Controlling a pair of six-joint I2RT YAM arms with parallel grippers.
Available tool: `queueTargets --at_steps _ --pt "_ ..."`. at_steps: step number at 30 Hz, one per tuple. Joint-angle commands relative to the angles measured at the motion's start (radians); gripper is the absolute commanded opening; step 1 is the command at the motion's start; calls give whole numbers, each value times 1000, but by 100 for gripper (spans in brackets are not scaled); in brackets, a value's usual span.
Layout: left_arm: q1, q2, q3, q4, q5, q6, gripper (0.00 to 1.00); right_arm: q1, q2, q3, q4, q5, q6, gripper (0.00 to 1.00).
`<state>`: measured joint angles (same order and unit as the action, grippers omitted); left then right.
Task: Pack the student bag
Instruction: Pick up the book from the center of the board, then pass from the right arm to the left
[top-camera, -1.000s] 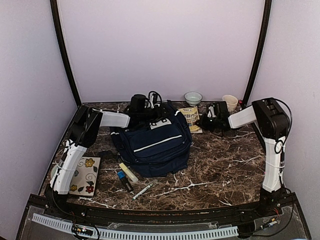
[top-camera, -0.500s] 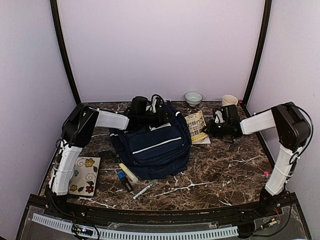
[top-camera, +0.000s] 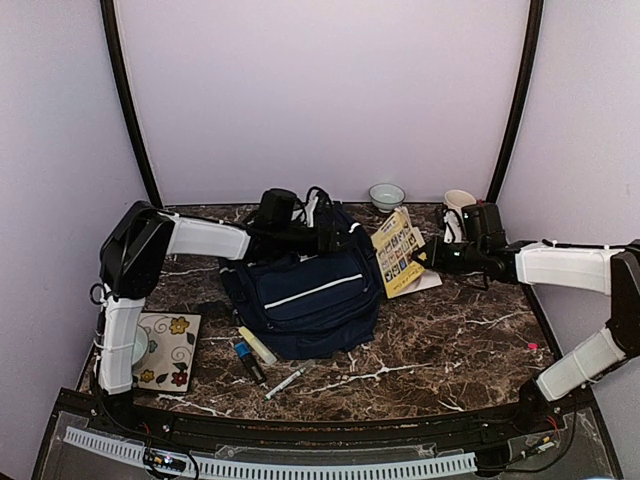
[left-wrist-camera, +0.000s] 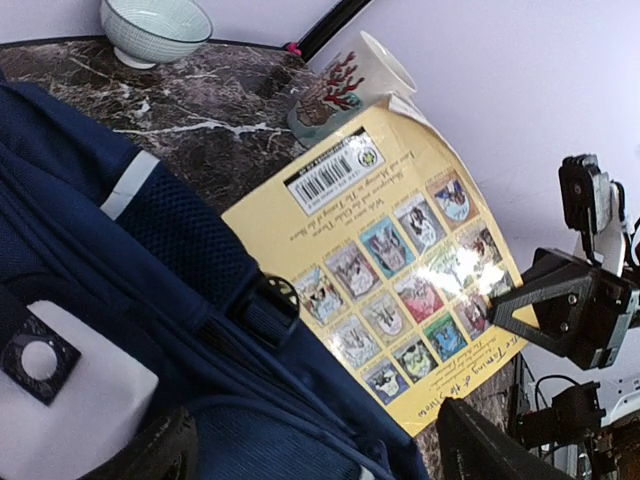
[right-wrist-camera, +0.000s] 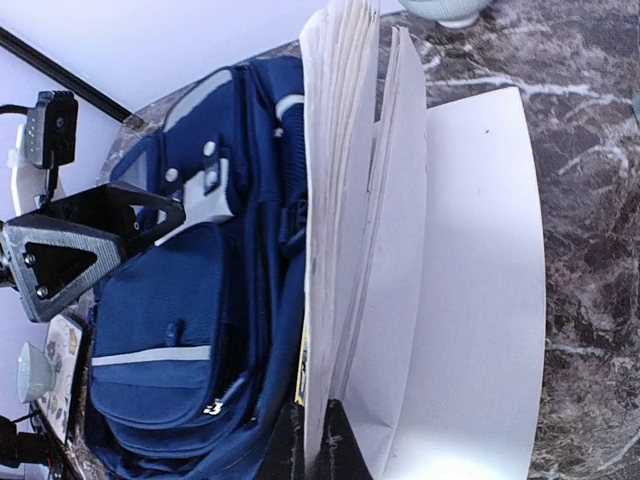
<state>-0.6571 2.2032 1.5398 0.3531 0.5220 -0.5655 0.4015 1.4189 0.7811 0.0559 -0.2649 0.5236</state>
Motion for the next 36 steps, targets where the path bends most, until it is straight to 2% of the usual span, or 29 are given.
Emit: queueTargets --at_steps 1,8,16,19,26,32,36 --pt "2 -223 -108 -38 -16 122 85 44 -72 25 46 -53 -13 0" --pt "36 -595 -335 -101 -175 242 89 153 -161 52 85 -43 -11 0" --pt "75 -830 -501 -127 -264 189 93 245 -219 59 185 -114 -69 0" --pt "84 -877 -524 -134 -219 142 94 271 -225 48 235 -151 -95 0" --pt "93 -942 -564 -96 -15 66 92 335 -231 32 314 -199 -136 0" --pt "93 -975 -617 -58 18 33 89 378 -228 24 370 -229 -152 0" --pt "93 -984 -672 27 64 -13 86 410 -223 25 399 -247 -176 0"
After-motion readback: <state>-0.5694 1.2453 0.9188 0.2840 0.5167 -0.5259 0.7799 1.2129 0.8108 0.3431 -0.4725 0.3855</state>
